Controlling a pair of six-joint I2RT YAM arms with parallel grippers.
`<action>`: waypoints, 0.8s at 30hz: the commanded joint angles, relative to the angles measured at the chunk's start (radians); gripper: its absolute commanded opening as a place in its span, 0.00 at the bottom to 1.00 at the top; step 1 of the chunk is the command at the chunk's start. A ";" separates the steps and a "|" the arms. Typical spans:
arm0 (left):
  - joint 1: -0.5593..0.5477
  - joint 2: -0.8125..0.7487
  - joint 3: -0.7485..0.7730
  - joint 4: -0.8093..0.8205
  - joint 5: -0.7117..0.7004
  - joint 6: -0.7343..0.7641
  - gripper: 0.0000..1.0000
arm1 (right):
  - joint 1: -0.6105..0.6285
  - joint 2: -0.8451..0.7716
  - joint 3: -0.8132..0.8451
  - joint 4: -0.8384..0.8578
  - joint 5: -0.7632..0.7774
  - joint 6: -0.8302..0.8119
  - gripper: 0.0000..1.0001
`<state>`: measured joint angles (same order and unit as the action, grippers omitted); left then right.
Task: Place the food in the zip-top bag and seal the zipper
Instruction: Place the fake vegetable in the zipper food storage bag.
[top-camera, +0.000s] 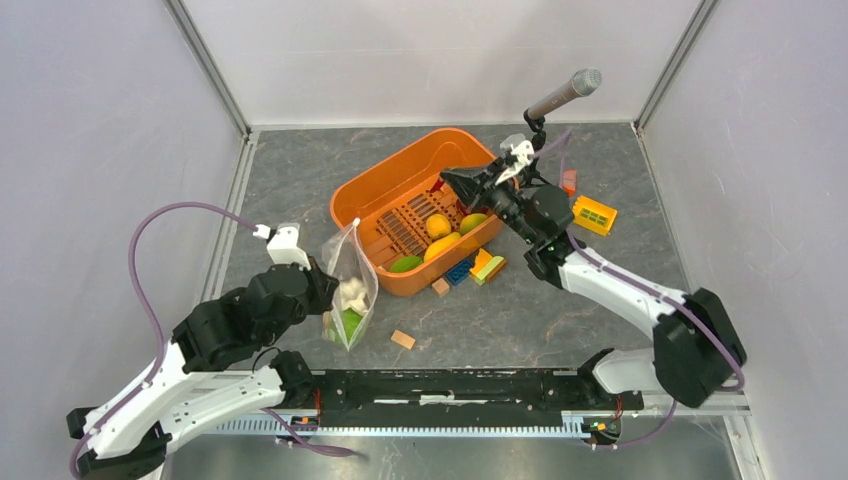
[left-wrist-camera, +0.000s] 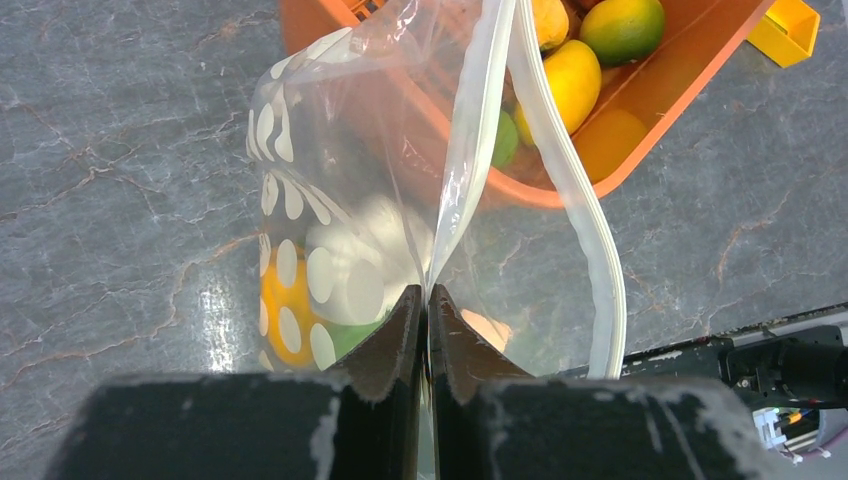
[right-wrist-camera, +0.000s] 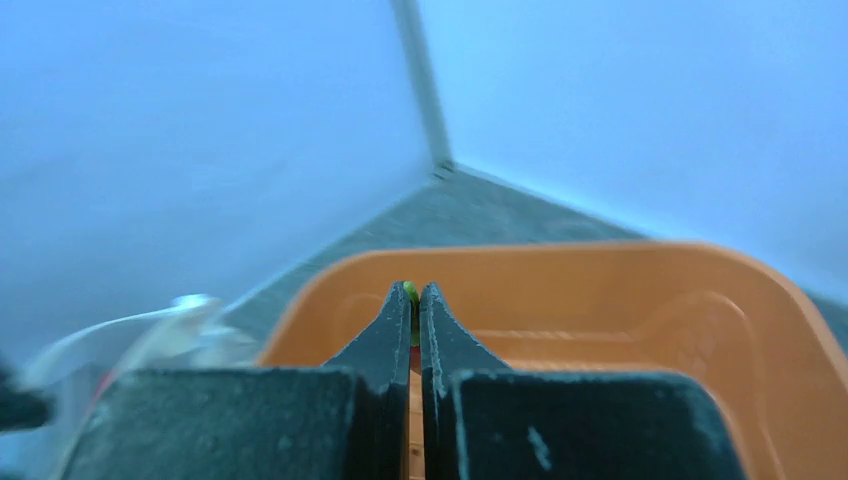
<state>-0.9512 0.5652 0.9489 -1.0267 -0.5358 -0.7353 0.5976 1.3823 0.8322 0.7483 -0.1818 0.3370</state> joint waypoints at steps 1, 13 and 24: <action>-0.004 0.014 0.007 0.045 0.014 0.026 0.12 | 0.069 -0.132 -0.054 0.199 -0.236 0.001 0.00; -0.003 0.044 0.022 0.048 0.046 0.024 0.11 | 0.401 -0.178 -0.059 0.132 -0.402 -0.176 0.00; -0.004 0.052 0.028 0.048 0.091 0.017 0.12 | 0.511 0.003 0.076 -0.102 -0.310 -0.373 0.00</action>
<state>-0.9512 0.6109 0.9489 -1.0145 -0.4622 -0.7357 1.0870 1.3334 0.8276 0.7185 -0.5488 0.0639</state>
